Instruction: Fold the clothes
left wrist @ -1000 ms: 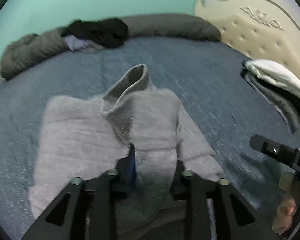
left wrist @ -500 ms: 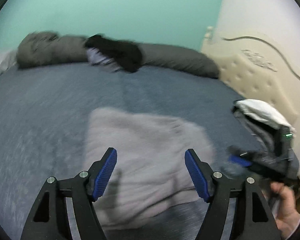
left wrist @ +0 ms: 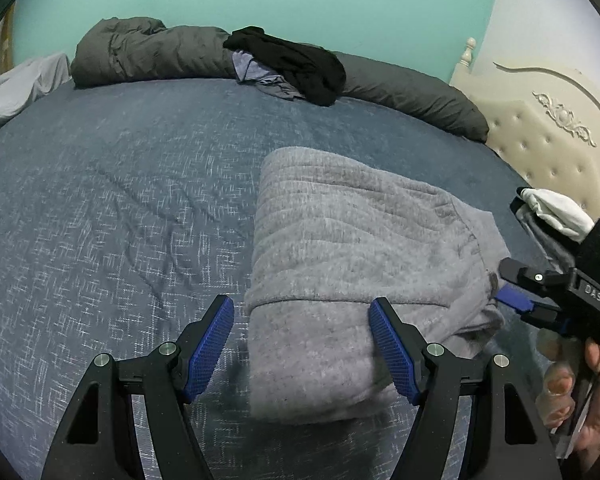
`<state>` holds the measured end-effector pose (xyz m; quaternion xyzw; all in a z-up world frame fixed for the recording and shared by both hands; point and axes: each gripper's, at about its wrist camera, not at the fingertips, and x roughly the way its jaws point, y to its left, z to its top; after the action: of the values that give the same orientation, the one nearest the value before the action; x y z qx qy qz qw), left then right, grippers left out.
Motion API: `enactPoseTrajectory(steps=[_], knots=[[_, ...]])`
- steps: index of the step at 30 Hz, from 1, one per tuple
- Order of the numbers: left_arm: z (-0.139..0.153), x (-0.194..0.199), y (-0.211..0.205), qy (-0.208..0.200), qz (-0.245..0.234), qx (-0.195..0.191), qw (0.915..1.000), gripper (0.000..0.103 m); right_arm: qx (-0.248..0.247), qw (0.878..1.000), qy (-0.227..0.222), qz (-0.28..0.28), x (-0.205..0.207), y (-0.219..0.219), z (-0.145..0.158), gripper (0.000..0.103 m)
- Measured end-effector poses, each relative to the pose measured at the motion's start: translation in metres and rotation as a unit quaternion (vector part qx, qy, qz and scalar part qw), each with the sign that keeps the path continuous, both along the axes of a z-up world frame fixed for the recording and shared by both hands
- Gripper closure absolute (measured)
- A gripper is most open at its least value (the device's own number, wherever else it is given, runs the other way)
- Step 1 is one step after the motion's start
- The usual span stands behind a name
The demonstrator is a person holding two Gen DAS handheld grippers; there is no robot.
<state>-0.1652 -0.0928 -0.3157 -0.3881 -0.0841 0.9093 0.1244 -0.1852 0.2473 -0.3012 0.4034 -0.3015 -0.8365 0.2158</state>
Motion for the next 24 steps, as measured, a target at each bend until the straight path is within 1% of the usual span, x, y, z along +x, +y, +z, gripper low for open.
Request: enactPoseTrajectory(steps=[1, 2, 4, 6, 11, 13, 15, 17, 20, 21, 22, 24], knots=[[-0.001, 0.001, 0.0, -0.002, -0.001, 0.0, 1.0, 0.029, -0.003, 1.0, -0.007, 0.0, -0.001, 0.0, -0.003, 0.075], [-0.002, 0.002, -0.001, -0.004, -0.003, 0.001, 1.0, 0.029, -0.007, 1.0, -0.013, 0.0, -0.001, 0.0, -0.006, 0.078], [-0.004, 0.004, -0.002, -0.007, -0.005, 0.001, 1.0, 0.029, -0.016, 1.0, -0.021, -0.012, -0.001, 0.004, -0.009, 0.092], [-0.006, 0.005, -0.002, -0.01, -0.008, 0.001, 0.9999, 0.029, -0.022, 0.999, -0.024, -0.027, 0.0, 0.011, -0.008, 0.094], [-0.007, 0.005, 0.002, -0.014, -0.014, -0.003, 0.9998, 0.029, 0.008, 0.997, 0.01, -0.073, 0.01, 0.026, 0.008, 0.097], [-0.008, 0.006, 0.004, -0.016, -0.016, -0.004, 0.9997, 0.029, 0.02, 0.997, 0.012, -0.073, 0.008, 0.029, 0.007, 0.097], [-0.008, 0.006, 0.005, -0.018, -0.019, -0.006, 0.9996, 0.029, 0.007, 0.998, -0.023, -0.052, 0.001, 0.029, -0.012, 0.097], [-0.01, 0.006, 0.006, -0.022, -0.02, -0.005, 0.9996, 0.029, 0.014, 0.997, -0.043, -0.061, 0.0, 0.029, -0.023, 0.097], [-0.013, 0.006, 0.008, -0.027, -0.021, -0.004, 0.9994, 0.029, 0.043, 0.996, -0.036, -0.062, -0.002, 0.026, -0.018, 0.096], [-0.013, 0.006, 0.009, -0.027, -0.022, -0.007, 0.9994, 0.029, 0.048, 0.996, -0.032, -0.065, -0.002, 0.026, -0.015, 0.095], [-0.013, 0.006, 0.01, -0.027, -0.023, -0.009, 0.9993, 0.029, 0.053, 0.996, -0.027, -0.067, -0.002, 0.027, -0.012, 0.092], [-0.012, 0.006, 0.01, -0.028, -0.026, -0.009, 0.9992, 0.029, 0.047, 0.996, -0.016, -0.075, -0.001, 0.031, -0.007, 0.09]])
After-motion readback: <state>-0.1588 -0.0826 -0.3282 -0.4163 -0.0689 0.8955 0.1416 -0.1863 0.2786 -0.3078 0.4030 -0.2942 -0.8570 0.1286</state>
